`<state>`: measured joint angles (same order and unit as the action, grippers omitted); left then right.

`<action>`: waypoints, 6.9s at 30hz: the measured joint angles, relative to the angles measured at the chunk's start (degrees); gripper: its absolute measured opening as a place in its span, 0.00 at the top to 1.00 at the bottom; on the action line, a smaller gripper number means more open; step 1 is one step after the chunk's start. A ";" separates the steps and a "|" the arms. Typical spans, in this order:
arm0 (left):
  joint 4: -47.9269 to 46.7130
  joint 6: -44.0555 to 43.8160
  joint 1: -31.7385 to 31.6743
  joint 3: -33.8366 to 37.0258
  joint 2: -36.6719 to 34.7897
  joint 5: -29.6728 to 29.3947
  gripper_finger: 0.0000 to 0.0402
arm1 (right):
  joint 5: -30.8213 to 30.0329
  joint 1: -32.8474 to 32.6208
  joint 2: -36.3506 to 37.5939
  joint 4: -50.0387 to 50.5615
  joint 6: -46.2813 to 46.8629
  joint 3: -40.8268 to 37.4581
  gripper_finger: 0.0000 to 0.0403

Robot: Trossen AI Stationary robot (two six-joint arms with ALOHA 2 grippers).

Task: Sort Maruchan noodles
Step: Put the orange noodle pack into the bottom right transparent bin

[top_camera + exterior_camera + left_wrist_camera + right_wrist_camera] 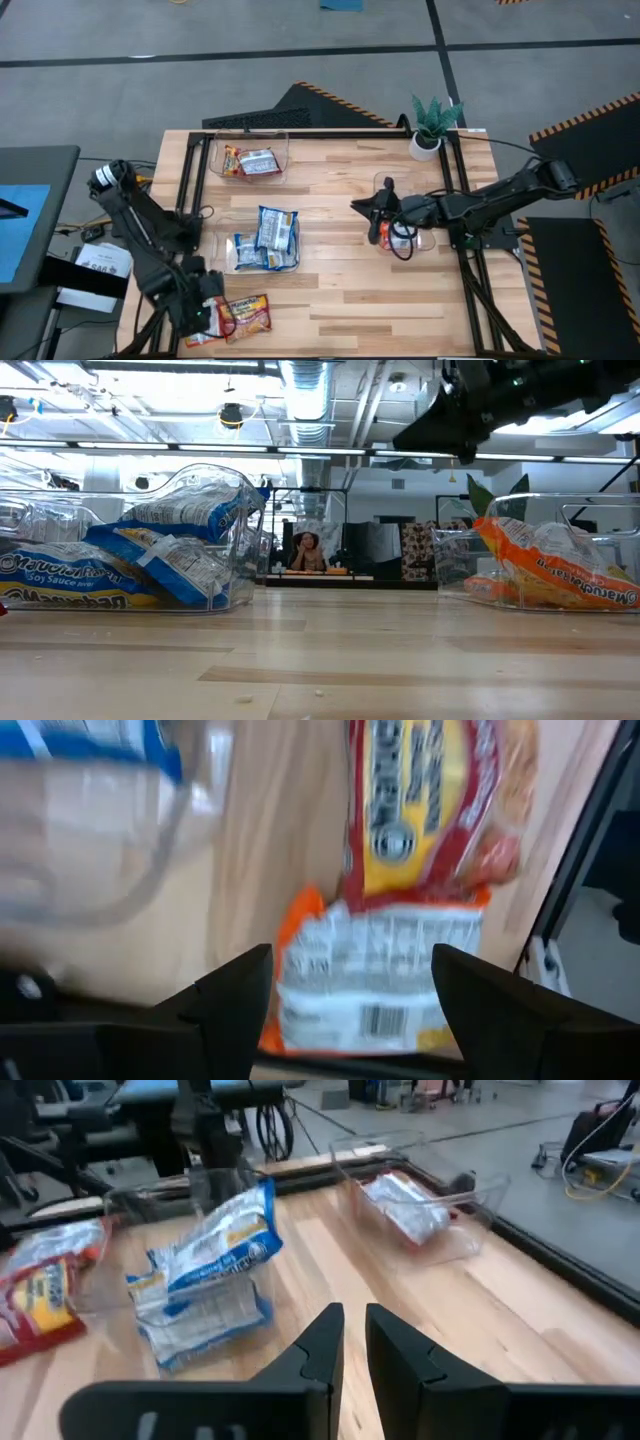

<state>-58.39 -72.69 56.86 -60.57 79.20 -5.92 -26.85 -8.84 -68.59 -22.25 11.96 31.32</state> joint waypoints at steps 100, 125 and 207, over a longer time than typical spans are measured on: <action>24.66 31.55 -20.19 7.38 -18.64 0.11 0.99 | 4.48 2.49 -10.47 -12.70 -0.43 0.12 0.82; 13.20 28.70 -6.85 -4.82 14.98 -6.02 0.48 | 4.50 2.51 -10.47 -11.78 -0.30 0.12 0.82; 49.67 91.75 -52.08 3.47 -4.46 1.96 1.00 | 4.44 -6.48 7.39 -19.79 -18.57 0.17 0.82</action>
<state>-8.72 19.06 4.78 -57.10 74.74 -3.96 -22.41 -15.32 -61.20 -42.04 -6.61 31.48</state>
